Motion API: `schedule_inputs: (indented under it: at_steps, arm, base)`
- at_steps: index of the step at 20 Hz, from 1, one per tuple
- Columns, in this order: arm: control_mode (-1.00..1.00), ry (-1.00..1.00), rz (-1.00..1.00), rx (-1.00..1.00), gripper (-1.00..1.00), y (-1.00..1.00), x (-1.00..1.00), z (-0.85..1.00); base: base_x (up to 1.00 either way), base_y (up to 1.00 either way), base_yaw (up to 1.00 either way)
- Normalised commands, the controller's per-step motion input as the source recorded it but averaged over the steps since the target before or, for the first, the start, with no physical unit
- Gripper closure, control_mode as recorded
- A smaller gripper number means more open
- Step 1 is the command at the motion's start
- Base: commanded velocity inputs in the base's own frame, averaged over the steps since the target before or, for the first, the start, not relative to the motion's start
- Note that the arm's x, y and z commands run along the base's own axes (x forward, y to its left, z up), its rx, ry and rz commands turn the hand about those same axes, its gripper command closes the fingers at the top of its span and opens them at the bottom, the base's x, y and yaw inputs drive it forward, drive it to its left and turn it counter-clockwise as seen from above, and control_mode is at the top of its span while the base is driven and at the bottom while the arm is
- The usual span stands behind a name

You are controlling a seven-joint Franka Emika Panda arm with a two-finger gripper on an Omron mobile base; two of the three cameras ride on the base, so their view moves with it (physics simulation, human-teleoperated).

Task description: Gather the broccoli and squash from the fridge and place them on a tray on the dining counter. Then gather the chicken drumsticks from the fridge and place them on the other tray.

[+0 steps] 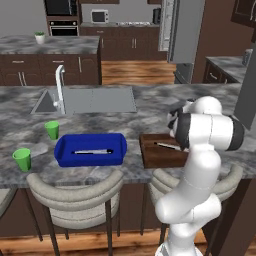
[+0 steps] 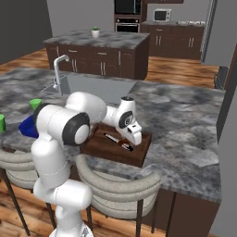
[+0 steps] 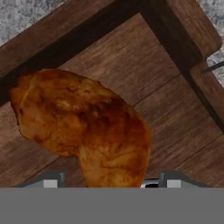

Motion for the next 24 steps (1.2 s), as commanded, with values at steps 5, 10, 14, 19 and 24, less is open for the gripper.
schedule_inputs:
  at_steps: [5, 10, 14, 19, 24]
  arm:
    - [-1.0, 0.0, 0.0, 0.01, -1.0, 0.0, -0.02, 0.51]
    - [-1.0, 0.0, 0.0, 0.0, -1.0, 0.0, -0.35, 0.59]
    - [-1.0, 0.0, 0.01, 0.0, -1.0, 0.15, -0.72, 0.45]
    - [-1.0, 0.0, 0.06, -0.01, -1.0, 0.42, -0.79, 0.34]
    - [-1.0, 0.0, 0.09, -0.04, -1.0, 0.53, -0.88, 0.25]
  base:
    - [0.0, 0.0, 0.0]
    - [0.0, 0.0, 0.0]
    - [0.0, 0.0, 0.0]
    - [0.0, 0.0, 0.0]
    - [0.0, 0.0, 0.0]
